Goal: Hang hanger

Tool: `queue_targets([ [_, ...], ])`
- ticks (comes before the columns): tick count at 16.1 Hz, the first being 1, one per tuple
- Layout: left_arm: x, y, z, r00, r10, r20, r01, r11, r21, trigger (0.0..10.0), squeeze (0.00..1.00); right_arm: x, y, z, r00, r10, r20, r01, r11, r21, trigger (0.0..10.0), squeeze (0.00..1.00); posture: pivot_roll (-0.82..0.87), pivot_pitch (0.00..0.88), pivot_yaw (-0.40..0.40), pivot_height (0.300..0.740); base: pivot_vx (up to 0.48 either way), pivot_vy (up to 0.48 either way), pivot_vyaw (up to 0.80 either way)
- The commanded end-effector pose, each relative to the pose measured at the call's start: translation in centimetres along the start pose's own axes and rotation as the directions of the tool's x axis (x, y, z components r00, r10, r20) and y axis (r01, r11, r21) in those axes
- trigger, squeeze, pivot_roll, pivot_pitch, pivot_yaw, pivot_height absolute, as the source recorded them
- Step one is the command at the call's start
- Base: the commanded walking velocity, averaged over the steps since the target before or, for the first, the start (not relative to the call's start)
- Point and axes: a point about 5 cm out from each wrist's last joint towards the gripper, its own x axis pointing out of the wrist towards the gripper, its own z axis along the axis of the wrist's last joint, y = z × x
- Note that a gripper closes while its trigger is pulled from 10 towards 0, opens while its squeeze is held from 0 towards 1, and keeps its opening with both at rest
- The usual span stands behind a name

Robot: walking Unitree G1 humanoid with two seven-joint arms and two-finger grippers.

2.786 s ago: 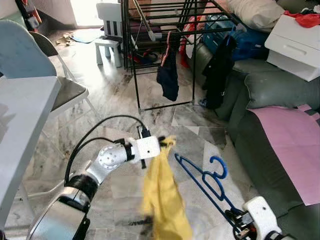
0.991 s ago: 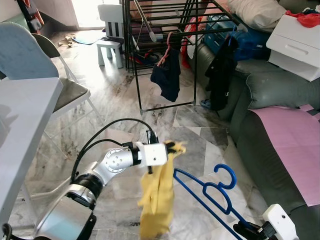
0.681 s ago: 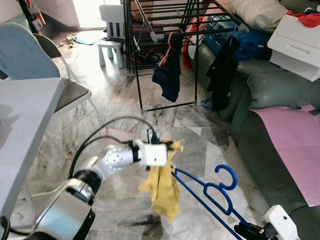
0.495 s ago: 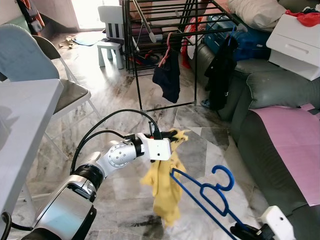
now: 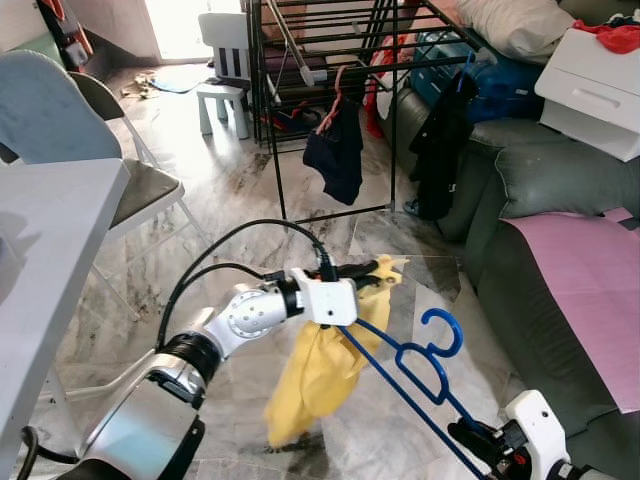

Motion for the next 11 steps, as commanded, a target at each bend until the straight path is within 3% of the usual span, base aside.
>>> queue_targets([
  [1,-0.2,0.3,-0.2,1.000,0.023,-0.008,-0.023,1.000,0.002,10.0,0.00,-0.1,0.0,0.1,1.000,0.007,0.002,-0.007,1.000,-0.015,10.0,0.00,-0.05,0.000,0.023,0.740,0.000,0.000,0.00],
  [4,-0.3,0.2,-0.6,0.999,0.013,-0.042,-0.013,1.000,-0.003,10.0,0.00,-0.6,0.4,-0.1,0.999,0.035,-0.014,-0.035,0.999,-0.027,10.0,0.00,-0.06,0.000,0.025,0.740,0.000,0.000,0.00],
  [5,-0.5,0.2,-1.3,0.994,0.014,-0.106,-0.013,1.000,0.009,10.0,0.00,-1.5,1.0,0.0,0.997,0.074,-0.031,-0.075,0.996,-0.039,10.0,0.00,-0.07,0.000,0.027,0.740,0.000,0.000,0.00],
  [8,-0.4,0.3,-1.5,0.990,0.028,-0.140,-0.026,0.999,0.021,10.0,0.00,-2.6,1.6,-0.1,0.993,0.105,-0.053,-0.108,0.993,-0.048,10.0,0.00,-0.07,0.000,0.027,0.740,0.000,0.000,0.00],
  [11,-0.3,0.4,-1.7,0.988,0.027,-0.154,-0.024,0.999,0.025,10.0,0.00,-4.2,1.0,-0.6,0.992,0.072,-0.102,-0.079,0.995,-0.064,10.0,0.00,-0.08,0.000,0.029,0.740,0.000,0.000,0.00],
])
